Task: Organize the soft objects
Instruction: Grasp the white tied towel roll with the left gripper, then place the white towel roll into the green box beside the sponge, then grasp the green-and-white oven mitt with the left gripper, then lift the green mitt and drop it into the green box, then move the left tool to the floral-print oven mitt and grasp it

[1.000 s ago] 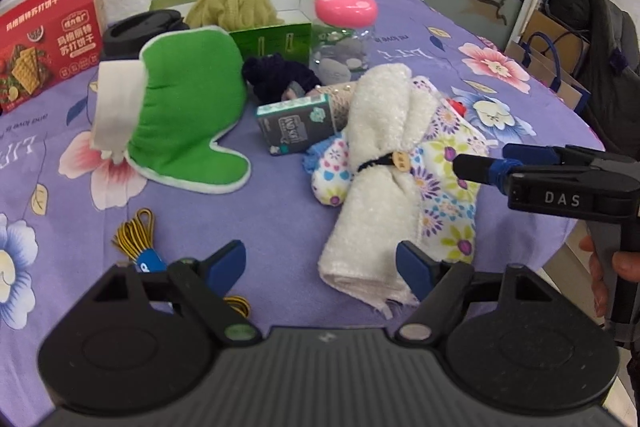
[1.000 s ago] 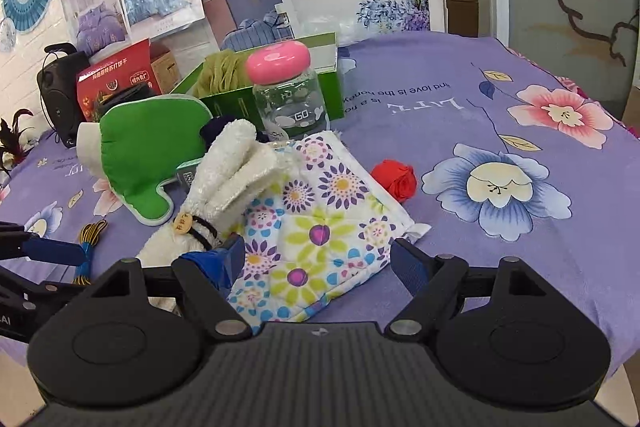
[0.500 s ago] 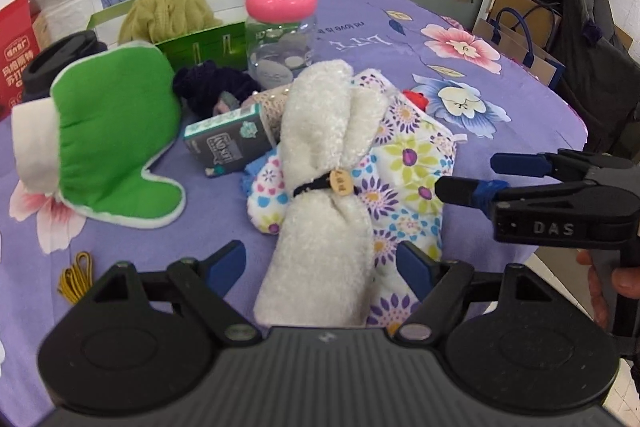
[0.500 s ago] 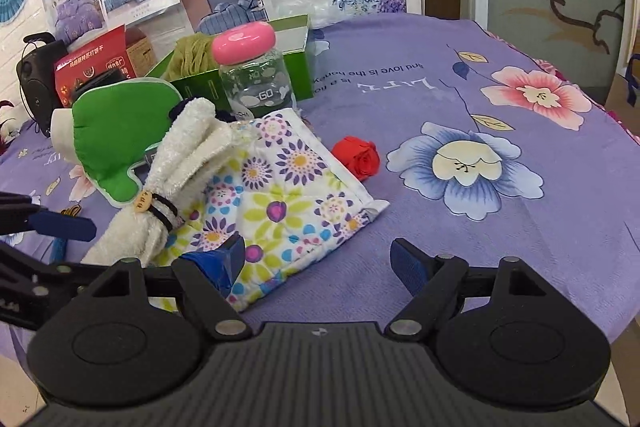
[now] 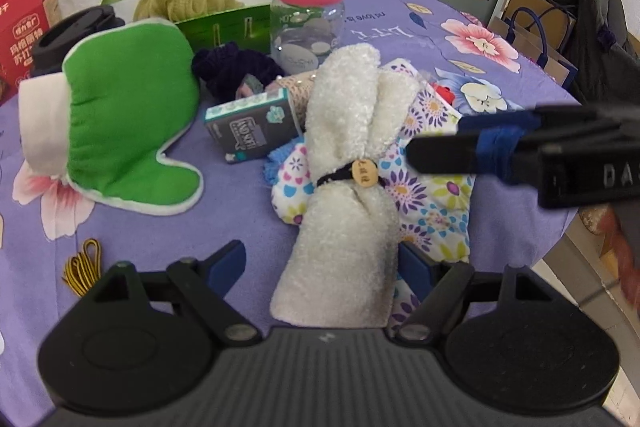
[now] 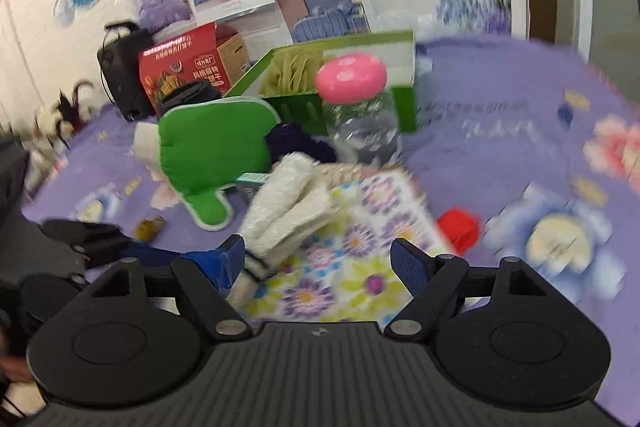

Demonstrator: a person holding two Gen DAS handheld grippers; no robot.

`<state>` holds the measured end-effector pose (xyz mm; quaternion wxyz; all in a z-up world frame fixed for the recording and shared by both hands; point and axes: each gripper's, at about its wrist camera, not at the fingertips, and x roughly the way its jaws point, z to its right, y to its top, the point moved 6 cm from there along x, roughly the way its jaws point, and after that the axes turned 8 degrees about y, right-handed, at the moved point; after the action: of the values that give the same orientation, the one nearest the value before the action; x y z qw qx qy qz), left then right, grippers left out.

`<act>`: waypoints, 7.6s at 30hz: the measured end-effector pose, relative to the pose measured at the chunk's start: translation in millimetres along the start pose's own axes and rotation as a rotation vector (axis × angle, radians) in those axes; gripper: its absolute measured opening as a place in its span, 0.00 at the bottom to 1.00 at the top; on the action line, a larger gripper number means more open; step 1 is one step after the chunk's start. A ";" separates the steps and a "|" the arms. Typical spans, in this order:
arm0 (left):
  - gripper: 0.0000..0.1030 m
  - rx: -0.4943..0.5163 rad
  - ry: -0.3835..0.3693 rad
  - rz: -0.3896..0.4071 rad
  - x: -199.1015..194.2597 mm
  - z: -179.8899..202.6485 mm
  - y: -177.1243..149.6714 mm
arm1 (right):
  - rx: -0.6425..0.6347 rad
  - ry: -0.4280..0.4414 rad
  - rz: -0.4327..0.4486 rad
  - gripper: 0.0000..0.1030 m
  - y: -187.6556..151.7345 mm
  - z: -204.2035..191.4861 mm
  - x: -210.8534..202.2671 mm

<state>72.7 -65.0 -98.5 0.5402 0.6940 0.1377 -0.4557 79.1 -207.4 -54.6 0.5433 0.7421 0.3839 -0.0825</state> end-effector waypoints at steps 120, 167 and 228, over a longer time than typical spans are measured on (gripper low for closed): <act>1.00 0.072 0.173 0.251 1.1 -129.5 52.6 | 0.013 0.045 0.072 0.37 115.5 -43.8 139.6; 0.23 -0.154 0.048 0.077 6.5 -119.6 21.3 | -0.076 0.185 -0.055 0.17 48.6 -57.7 137.8; 0.99 -0.122 0.209 0.222 -84.4 -120.0 127.6 | -0.123 -0.138 0.005 0.34 108.9 -10.7 6.8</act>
<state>171.7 17.1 47.2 0.6113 0.7143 0.1429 -0.3093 152.5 -207.4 26.8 0.6131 0.7010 0.3479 -0.1082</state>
